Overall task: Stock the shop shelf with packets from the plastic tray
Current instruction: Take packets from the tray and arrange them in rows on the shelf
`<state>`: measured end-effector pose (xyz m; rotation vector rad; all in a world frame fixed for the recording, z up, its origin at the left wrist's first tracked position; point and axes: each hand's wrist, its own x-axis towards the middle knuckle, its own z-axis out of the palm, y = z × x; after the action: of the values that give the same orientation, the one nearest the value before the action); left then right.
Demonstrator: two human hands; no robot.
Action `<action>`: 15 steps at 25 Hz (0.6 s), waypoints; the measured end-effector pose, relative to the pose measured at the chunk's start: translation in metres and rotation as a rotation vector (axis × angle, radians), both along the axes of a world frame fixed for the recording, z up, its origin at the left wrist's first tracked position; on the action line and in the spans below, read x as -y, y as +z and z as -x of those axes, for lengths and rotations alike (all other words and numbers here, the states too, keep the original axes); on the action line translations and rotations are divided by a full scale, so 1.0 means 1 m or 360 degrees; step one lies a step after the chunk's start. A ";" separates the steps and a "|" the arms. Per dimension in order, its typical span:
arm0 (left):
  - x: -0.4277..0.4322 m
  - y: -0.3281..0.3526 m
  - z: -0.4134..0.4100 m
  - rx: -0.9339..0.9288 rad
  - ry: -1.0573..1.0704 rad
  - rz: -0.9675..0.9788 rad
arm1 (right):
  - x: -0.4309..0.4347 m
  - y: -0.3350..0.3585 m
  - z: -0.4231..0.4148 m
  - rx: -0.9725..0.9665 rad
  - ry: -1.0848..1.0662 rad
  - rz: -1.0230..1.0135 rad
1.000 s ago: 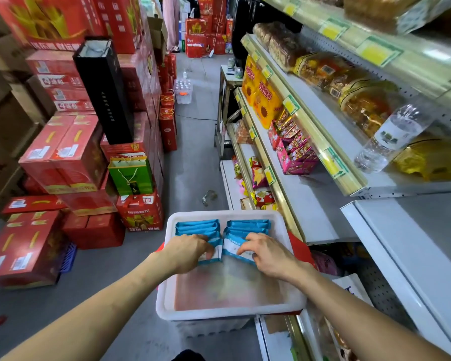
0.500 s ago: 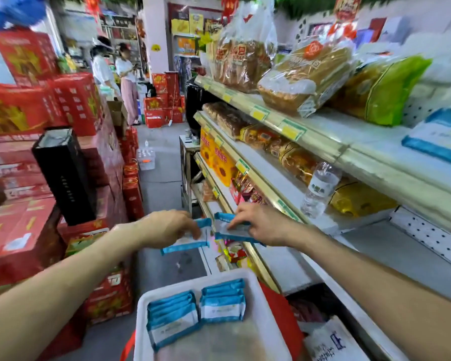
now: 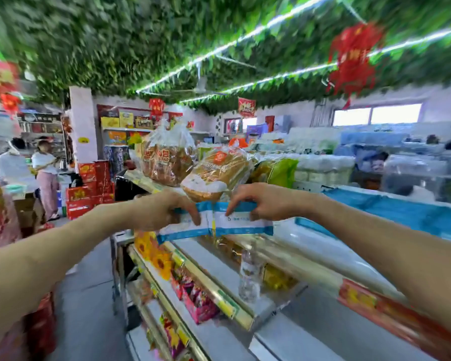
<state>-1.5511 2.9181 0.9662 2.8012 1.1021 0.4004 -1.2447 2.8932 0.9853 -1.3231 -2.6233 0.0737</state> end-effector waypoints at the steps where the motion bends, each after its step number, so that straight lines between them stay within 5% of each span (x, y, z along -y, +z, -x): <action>1: -0.003 0.011 -0.019 -0.0006 -0.0066 -0.0023 | 0.009 0.009 -0.022 -0.0025 -0.0073 -0.0015; 8: 0.004 0.078 -0.223 -0.0027 -0.0621 -0.0201 | 0.132 0.051 -0.200 -0.0130 -0.0615 -0.0120; 15: 0.069 0.109 -0.409 0.0092 -0.1186 -0.0055 | 0.282 0.073 -0.348 -0.0150 -0.1247 -0.0139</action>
<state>-1.1417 2.8491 1.0749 2.9311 -0.0046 0.4026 -0.8965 2.6114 1.0583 -2.1295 -1.8385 -0.0937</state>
